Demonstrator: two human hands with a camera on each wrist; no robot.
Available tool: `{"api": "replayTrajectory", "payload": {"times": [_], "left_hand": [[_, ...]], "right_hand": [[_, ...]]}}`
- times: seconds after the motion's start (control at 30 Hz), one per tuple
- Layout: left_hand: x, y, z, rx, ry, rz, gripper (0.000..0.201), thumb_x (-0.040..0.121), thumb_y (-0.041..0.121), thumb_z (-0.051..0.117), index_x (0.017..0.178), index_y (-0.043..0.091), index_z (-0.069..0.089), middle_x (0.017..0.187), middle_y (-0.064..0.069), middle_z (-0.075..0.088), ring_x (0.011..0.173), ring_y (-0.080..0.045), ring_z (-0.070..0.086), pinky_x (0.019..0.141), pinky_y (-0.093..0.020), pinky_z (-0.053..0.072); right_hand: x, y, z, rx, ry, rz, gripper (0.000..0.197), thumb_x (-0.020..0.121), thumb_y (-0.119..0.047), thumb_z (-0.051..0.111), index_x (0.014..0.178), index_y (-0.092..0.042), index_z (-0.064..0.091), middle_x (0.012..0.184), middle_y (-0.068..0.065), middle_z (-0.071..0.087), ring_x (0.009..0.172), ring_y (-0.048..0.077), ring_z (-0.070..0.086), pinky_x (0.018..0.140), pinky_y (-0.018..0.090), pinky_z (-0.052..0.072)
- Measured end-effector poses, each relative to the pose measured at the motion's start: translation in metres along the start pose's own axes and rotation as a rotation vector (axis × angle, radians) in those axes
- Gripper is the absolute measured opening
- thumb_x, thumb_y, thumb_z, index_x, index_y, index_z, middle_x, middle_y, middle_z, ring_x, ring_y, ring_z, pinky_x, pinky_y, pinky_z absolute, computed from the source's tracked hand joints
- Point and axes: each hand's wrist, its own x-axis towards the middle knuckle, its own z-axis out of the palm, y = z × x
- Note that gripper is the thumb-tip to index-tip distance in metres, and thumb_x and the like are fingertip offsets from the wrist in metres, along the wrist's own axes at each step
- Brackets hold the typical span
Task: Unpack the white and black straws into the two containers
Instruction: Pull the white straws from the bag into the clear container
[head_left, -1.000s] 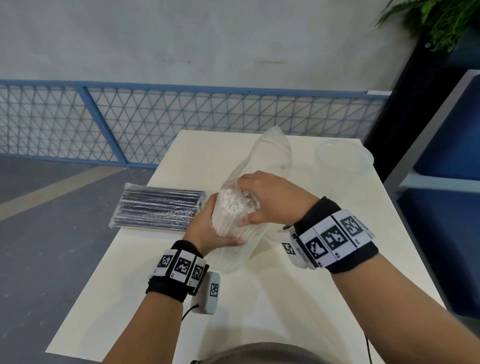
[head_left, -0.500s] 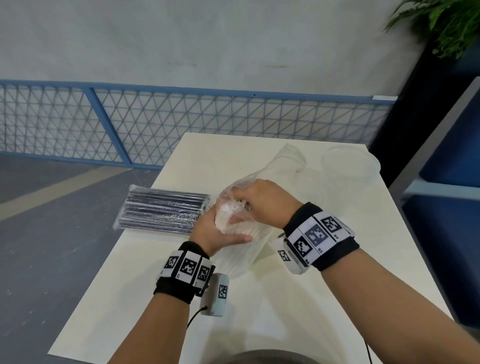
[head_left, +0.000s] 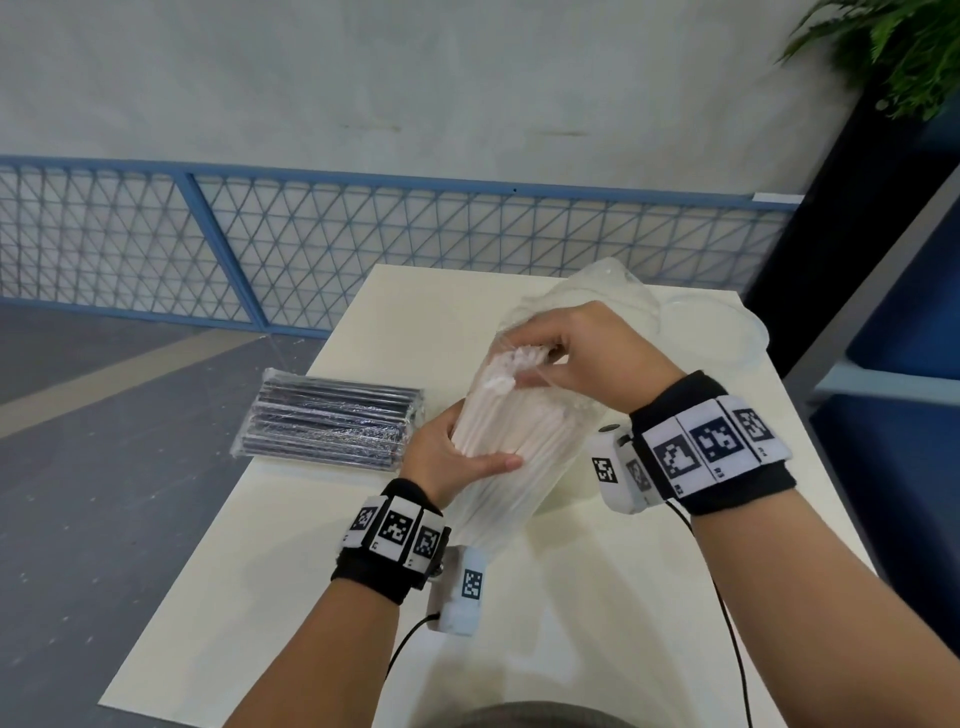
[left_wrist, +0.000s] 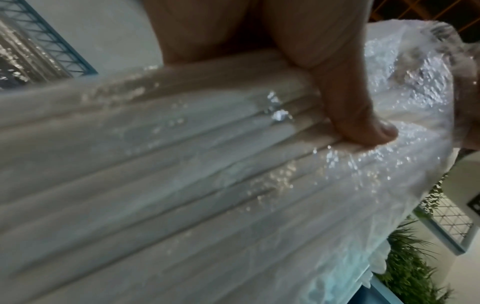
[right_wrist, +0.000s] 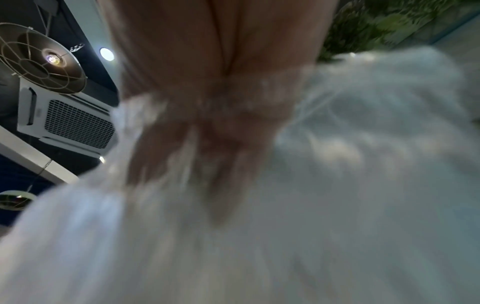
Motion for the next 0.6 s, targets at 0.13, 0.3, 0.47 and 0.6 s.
{"api": "replayTrajectory", "payload": {"times": [0.13, 0.3, 0.47, 0.6], "left_hand": [[-0.004, -0.007, 0.000, -0.004, 0.002, -0.001, 0.049, 0.055, 0.016, 0.087, 0.089, 0.033, 0.055, 0.085, 0.014, 0.064, 0.085, -0.011, 0.064, 0.069, -0.016, 0.052], [-0.006, 0.000, -0.002, 0.048, 0.022, 0.036, 0.065, 0.054, 0.024, 0.088, 0.106, 0.027, 0.050, 0.097, 0.009, 0.062, 0.101, -0.020, 0.062, 0.079, -0.024, 0.051], [-0.009, 0.020, 0.002, 0.142, 0.029, 0.090, 0.090, 0.054, 0.028, 0.088, 0.129, 0.017, 0.039, 0.113, 0.011, 0.051, 0.114, -0.012, 0.049, 0.088, -0.017, 0.037], [-0.010, 0.023, 0.005, 0.145, 0.056, 0.075, 0.095, 0.053, 0.027, 0.089, 0.133, 0.018, 0.038, 0.112, 0.009, 0.051, 0.110, -0.011, 0.049, 0.090, -0.023, 0.037]], "right_hand": [[-0.002, 0.003, -0.013, 0.033, 0.039, 0.036, 0.029, 0.075, -0.017, 0.074, 0.104, -0.022, 0.070, 0.100, -0.005, 0.071, 0.087, 0.014, 0.065, 0.083, 0.035, 0.053], [-0.012, 0.001, 0.024, 0.501, 0.213, 0.191, 0.057, 0.077, -0.010, 0.073, 0.123, -0.024, 0.042, 0.104, -0.009, 0.056, 0.086, 0.009, 0.063, 0.081, 0.029, 0.055], [-0.014, -0.006, 0.065, 0.595, 0.247, 0.330, 0.061, 0.073, -0.018, 0.077, 0.120, -0.015, 0.039, 0.101, -0.001, 0.061, 0.092, 0.016, 0.061, 0.081, 0.029, 0.051], [-0.007, -0.012, 0.078, 0.621, 0.365, 0.326, 0.036, 0.082, -0.014, 0.068, 0.113, -0.007, 0.049, 0.096, -0.001, 0.062, 0.094, 0.018, 0.060, 0.085, 0.028, 0.047]]}}
